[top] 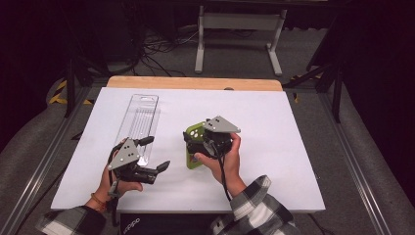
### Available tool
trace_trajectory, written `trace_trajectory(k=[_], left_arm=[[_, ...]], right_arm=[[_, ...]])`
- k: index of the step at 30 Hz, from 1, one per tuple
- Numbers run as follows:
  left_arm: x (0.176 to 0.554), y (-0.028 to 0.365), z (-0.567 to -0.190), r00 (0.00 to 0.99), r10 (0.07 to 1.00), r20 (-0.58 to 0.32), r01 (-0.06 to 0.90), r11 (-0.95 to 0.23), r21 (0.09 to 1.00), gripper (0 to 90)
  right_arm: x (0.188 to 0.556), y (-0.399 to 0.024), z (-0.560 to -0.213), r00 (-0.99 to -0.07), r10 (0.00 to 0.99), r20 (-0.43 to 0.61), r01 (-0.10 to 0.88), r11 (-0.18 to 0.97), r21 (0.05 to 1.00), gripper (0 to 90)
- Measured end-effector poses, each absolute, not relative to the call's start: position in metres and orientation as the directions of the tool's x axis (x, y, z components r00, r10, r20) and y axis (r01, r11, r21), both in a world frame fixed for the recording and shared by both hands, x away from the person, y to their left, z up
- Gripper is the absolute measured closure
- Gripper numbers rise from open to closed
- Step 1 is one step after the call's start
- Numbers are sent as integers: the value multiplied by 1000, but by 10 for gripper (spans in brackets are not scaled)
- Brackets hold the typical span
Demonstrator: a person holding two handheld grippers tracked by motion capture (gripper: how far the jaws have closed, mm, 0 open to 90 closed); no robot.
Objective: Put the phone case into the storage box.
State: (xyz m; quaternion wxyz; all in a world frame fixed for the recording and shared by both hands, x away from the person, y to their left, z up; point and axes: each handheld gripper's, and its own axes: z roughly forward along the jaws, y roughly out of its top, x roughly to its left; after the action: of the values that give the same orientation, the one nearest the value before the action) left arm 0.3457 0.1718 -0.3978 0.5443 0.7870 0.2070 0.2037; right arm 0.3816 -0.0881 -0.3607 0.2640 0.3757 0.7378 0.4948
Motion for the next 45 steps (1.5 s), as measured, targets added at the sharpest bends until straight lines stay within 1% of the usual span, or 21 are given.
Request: trace_trajectory(k=[7,11,18,21,23,25,27,29,30,31,33,34,37,40,41,43,45], left_arm=[[351,154,-399,846,528,82,110,-322,940,113],[354,146,-399,842,536,62,129,-312,941,140],[359,139,-401,847,531,21,154,-284,946,229],[361,137,-402,852,524,1,164,-270,949,293],[361,136,-402,852,524,-3,164,-262,951,351],[362,134,-402,852,524,-11,168,-253,953,373],[363,133,-402,855,519,-26,180,-250,951,414],[364,133,-402,855,518,-21,175,-250,952,444],[364,132,-403,857,514,-43,189,-236,953,468],[364,132,-403,859,510,-40,185,-237,954,487],[364,132,-402,862,505,-39,184,-239,953,535],[364,132,-402,860,510,-27,167,-231,958,558],[363,133,-403,863,503,-50,188,-227,956,627],[363,134,-403,866,497,-51,183,-222,958,725],[361,133,-403,867,497,-38,173,-228,958,757],[361,134,-402,866,499,-18,155,-234,960,764],[361,134,-403,869,494,-31,165,-231,959,772]], right_arm=[[376,-82,-359,-596,802,-28,275,237,932,158],[373,-79,-359,-606,795,-27,270,237,933,158],[369,-75,-360,-609,792,-36,257,241,936,158],[368,-73,-360,-614,788,-44,248,246,937,158],[366,-72,-361,-616,786,-49,244,250,937,158],[365,-70,-360,-616,785,-56,238,253,938,158],[364,-70,-360,-618,784,-61,233,256,938,158],[363,-69,-360,-619,783,-65,229,259,938,158],[362,-68,-360,-617,784,-68,225,258,940,158],[362,-68,-360,-619,782,-71,218,259,941,158],[361,-68,-360,-620,781,-74,213,258,942,158],[360,-67,-360,-622,779,-74,211,259,942,158],[359,-65,-360,-625,776,-85,203,267,942,157],[357,-64,-360,-624,776,-88,197,265,944,157],[357,-64,-360,-625,776,-87,196,264,944,157],[357,-64,-360,-626,775,-85,197,263,944,157],[356,-65,-360,-627,774,-81,197,258,946,156]])
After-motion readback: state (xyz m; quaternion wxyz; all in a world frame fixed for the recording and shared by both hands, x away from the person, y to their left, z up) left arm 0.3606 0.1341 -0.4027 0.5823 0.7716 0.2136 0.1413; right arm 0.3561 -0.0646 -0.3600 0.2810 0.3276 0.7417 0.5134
